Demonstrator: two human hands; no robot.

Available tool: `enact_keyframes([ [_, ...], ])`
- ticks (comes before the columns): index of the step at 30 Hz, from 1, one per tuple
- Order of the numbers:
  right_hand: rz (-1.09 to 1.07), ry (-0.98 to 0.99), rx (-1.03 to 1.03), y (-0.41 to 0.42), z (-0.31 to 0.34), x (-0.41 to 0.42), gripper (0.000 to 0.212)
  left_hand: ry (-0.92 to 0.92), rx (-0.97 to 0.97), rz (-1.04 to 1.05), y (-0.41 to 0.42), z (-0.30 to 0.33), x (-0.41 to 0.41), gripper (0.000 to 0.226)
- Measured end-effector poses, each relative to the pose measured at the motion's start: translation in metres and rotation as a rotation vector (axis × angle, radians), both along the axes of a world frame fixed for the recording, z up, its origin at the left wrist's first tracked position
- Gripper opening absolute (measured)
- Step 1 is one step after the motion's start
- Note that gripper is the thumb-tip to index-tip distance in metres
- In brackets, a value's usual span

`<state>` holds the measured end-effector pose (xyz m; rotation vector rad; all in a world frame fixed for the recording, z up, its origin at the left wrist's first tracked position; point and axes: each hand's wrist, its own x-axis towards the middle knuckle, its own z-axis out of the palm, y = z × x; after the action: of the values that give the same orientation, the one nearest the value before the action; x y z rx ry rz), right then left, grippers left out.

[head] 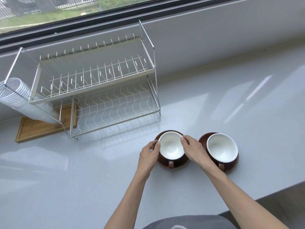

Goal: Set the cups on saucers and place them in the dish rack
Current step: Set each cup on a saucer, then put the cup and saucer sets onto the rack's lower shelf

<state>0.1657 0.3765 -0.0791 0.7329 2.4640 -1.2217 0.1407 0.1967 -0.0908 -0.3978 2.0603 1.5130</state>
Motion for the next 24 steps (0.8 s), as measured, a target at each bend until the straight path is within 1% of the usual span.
enact_keyframes([
  [4,-0.014,0.013,-0.029,-0.002,0.003,-0.001,0.037,0.026,-0.003,0.022,-0.002,-0.005,0.003,0.052],
  [8,-0.005,0.024,-0.041,-0.006,0.006,-0.003,0.036,0.038,0.003,0.042,-0.008,-0.004,0.004,0.044],
  [11,-0.001,0.052,-0.064,-0.014,0.01,-0.008,0.035,0.059,0.004,0.067,-0.016,-0.001,0.002,0.042],
  [15,0.017,0.08,-0.075,-0.023,0.019,-0.017,0.037,0.099,0.009,0.093,-0.027,0.007,-0.005,0.027],
  [18,0.032,0.112,-0.076,-0.031,0.028,-0.026,0.035,0.124,0.028,0.109,-0.036,0.018,-0.013,0.02],
  [24,0.06,0.157,-0.089,-0.05,0.047,-0.051,0.036,0.162,0.041,0.137,-0.058,0.037,-0.033,0.026],
])
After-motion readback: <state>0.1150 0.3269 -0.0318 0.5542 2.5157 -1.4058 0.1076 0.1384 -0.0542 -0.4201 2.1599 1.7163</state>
